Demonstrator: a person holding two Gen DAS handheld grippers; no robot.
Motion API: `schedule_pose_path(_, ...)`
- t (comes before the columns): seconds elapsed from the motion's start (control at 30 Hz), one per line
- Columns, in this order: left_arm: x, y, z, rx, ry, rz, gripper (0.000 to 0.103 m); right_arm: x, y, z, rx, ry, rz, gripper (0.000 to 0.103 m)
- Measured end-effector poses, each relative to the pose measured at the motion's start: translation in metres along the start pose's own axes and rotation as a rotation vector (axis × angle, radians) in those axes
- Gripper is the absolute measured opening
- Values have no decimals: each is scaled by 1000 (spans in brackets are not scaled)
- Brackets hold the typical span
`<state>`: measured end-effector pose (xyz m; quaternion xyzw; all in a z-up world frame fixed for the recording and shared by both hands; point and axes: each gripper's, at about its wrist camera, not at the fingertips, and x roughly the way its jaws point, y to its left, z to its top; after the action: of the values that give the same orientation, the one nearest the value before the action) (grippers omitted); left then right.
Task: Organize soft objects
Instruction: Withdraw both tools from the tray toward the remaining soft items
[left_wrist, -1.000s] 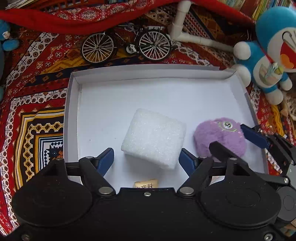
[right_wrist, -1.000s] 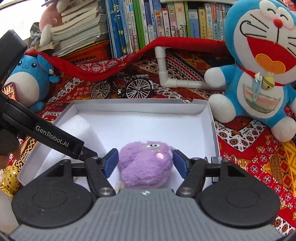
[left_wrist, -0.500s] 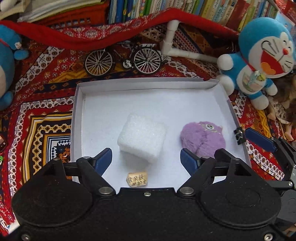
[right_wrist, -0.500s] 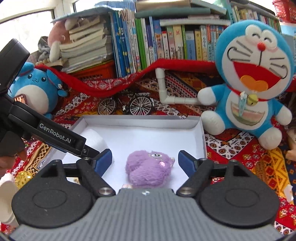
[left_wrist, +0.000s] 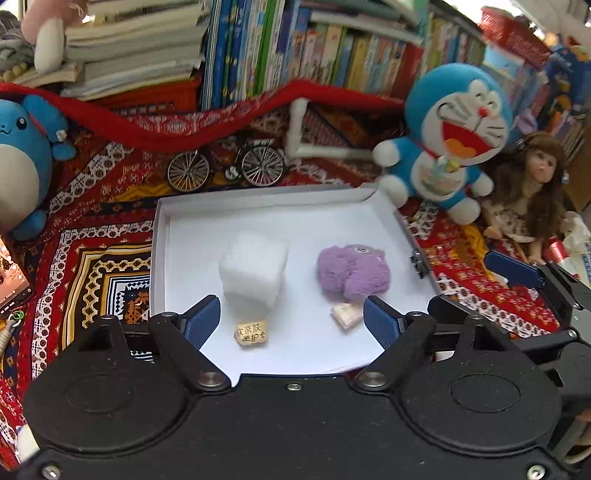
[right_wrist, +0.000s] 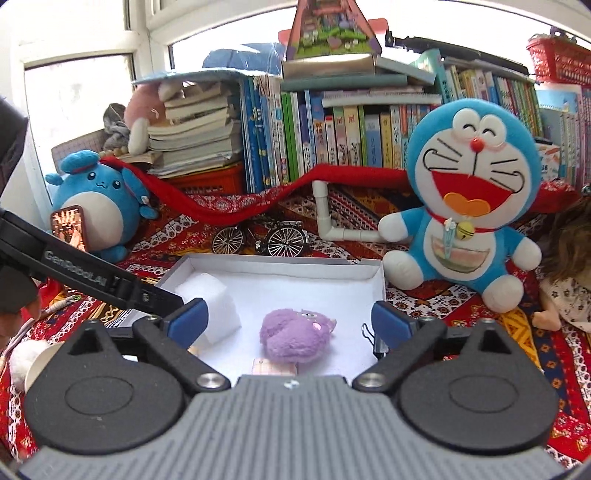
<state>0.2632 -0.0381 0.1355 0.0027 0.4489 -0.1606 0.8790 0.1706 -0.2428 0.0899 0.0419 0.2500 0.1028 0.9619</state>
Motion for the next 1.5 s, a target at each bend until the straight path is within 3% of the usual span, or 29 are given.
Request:
schedule_pose_path(0.23,-33,-3,-27,23,-112,-7,85,-33,6,-12,-50,-73,8,103)
schedule_pose_path(0.77,-83,9,-111,70,-278,2,91,-73,24,-53,-96,-180,-2,103)
schedule_pose_path(1.2,-99,32,-163,31,-348,26,93,-88,33,-80,-120,-224,-32,103)
schedule_pose_path(1.5,-111,46,-195,31,-468,146,96,-100,32,-96,-105,-277,-58,103)
